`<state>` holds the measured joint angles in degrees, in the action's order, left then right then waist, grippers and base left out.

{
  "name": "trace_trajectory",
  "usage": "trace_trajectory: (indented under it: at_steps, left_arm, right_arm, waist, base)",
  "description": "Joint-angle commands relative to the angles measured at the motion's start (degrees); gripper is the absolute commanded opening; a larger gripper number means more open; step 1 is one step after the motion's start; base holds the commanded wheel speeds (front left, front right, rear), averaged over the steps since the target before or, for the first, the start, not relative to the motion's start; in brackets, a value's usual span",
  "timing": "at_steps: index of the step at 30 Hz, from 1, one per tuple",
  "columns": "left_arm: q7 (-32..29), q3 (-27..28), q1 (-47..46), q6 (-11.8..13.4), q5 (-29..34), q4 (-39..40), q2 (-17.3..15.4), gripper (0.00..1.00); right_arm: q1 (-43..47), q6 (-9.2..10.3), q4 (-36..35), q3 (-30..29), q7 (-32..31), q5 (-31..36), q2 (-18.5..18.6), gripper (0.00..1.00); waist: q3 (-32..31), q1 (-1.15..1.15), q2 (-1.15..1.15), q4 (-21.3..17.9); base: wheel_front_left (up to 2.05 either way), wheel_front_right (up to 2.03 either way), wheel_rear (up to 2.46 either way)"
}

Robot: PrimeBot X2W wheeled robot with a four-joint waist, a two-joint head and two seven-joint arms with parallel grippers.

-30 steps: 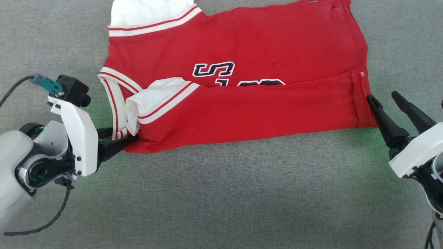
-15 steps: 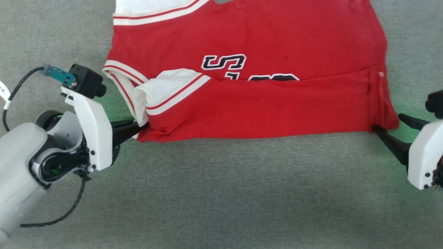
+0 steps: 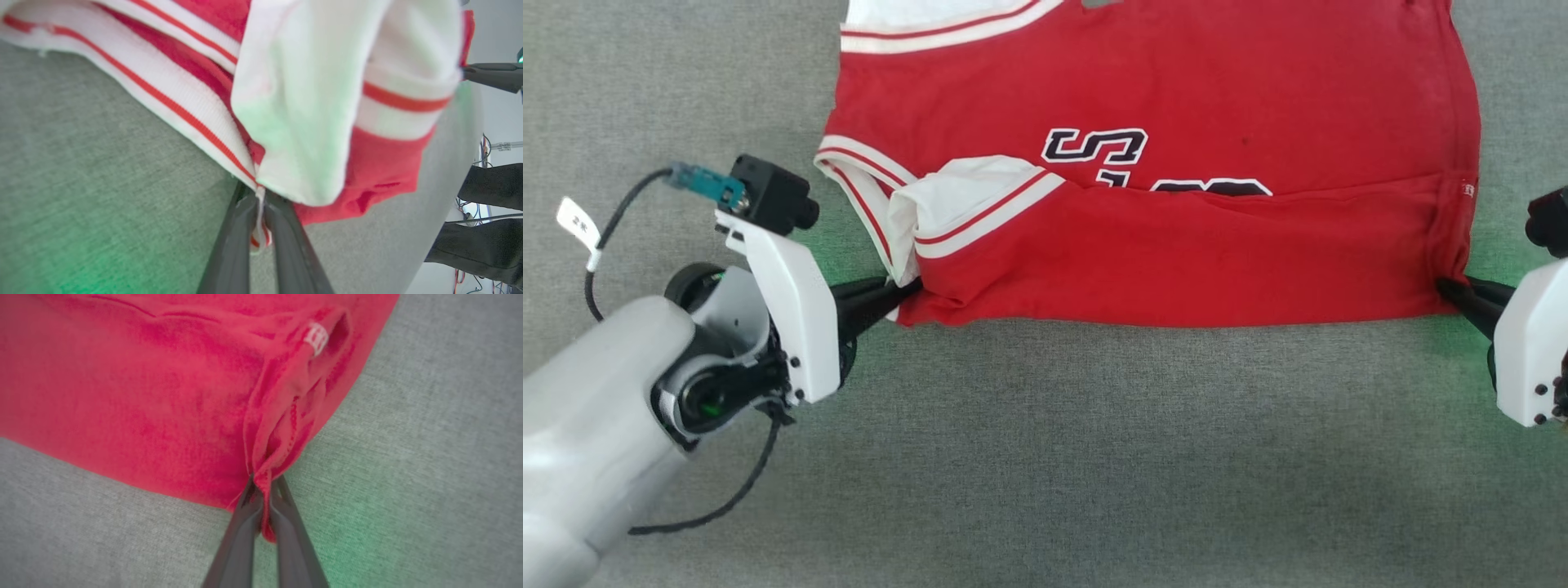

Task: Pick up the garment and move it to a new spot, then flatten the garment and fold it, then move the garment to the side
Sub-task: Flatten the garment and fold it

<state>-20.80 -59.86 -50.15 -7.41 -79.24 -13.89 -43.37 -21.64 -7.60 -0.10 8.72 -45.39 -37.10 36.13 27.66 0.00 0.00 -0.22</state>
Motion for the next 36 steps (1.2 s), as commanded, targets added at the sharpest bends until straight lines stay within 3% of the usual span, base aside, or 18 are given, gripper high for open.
trace_trajectory:
  at_steps: [1,6,15,26,28,29,30,31,32,33,34,36]
  left_arm:
    - [0.16,-1.66,2.92,-0.05,-0.56,0.37,0.40,0.00]
    - [2.88,-1.32,4.79,0.00,-1.36,2.89,-1.64,0.00]
    - [9.03,-1.65,12.36,0.14,-1.48,12.25,-8.02,0.00]
    - [15.27,-1.57,20.39,4.14,-2.33,22.26,-13.67,0.00]
    - [15.69,-1.55,20.77,4.60,-2.17,22.71,-13.70,0.00]
    - [16.01,-1.48,20.70,4.91,-1.84,22.77,-13.61,0.00]
    - [16.10,-1.35,20.62,5.01,-1.76,22.77,-13.46,0.12]
    - [16.36,-1.33,20.59,5.18,-1.73,22.83,-13.38,0.30]
    - [16.60,-1.06,20.51,5.34,-1.58,22.87,-13.41,0.46]
    - [17.09,-0.78,20.38,5.53,-1.41,22.82,-13.57,0.86]
    - [17.43,-0.55,20.35,5.65,-1.34,22.81,-13.77,1.00]
    - [18.27,-0.02,20.10,6.04,-0.78,22.84,-14.46,1.00]
  right_arm:
    - [1.86,0.21,0.96,-0.42,0.24,0.29,0.26,0.00]
    - [3.57,0.17,-0.88,-2.72,2.07,-0.35,0.19,0.00]
    - [13.73,0.13,-7.62,-7.39,-0.19,-1.17,1.17,0.00]
    - [23.50,0.13,-13.96,-12.81,-1.45,-2.00,-0.16,0.00]
    - [22.95,0.13,-13.84,-13.40,-0.51,-1.38,-1.18,0.18]
    - [22.59,0.13,-13.81,-13.42,-0.07,-1.11,-1.54,0.33]
    - [22.17,0.13,-13.83,-13.64,0.55,-0.84,-1.98,0.62]
    - [21.74,0.13,-13.68,-13.98,1.19,-0.45,-2.50,1.00]
    - [21.63,0.13,-13.61,-14.09,1.86,0.04,-2.80,1.00]
    - [21.43,0.13,-13.64,-14.18,2.51,0.45,-3.14,1.00]
    - [21.04,0.13,-13.75,-14.54,3.40,0.85,-3.69,1.00]
    - [20.25,0.13,-13.99,-15.45,5.57,1.74,-4.80,1.00]
  waist:
    - [-0.66,0.00,0.00,0.18]
    - [-2.31,0.00,0.00,0.49]
    - [-4.50,0.00,0.00,1.29]
    - [-4.74,0.00,0.00,0.87]
    - [-4.72,0.00,0.00,0.80]
    - [-4.72,0.00,0.00,0.74]
    - [-4.69,0.00,0.00,0.71]
    - [-4.65,0.00,0.00,0.66]
    - [-4.63,0.00,0.00,0.56]
    - [-4.62,0.00,0.00,0.47]
    - [-4.62,0.00,0.00,0.34]
    - [-4.64,0.00,0.00,-0.04]
  base:
    - [0.00,0.00,0.00]
    - [0.00,0.00,0.00]
    - [0.00,0.00,0.00]
    - [0.00,0.00,0.00]
    - [0.00,0.00,0.00]
    - [0.00,0.00,0.00]
    - [0.00,0.00,0.00]
    - [0.00,0.00,0.00]
    - [0.00,0.00,0.00]
    - [0.00,0.00,0.00]
    - [0.00,0.00,0.00]
    - [0.00,0.00,0.00]
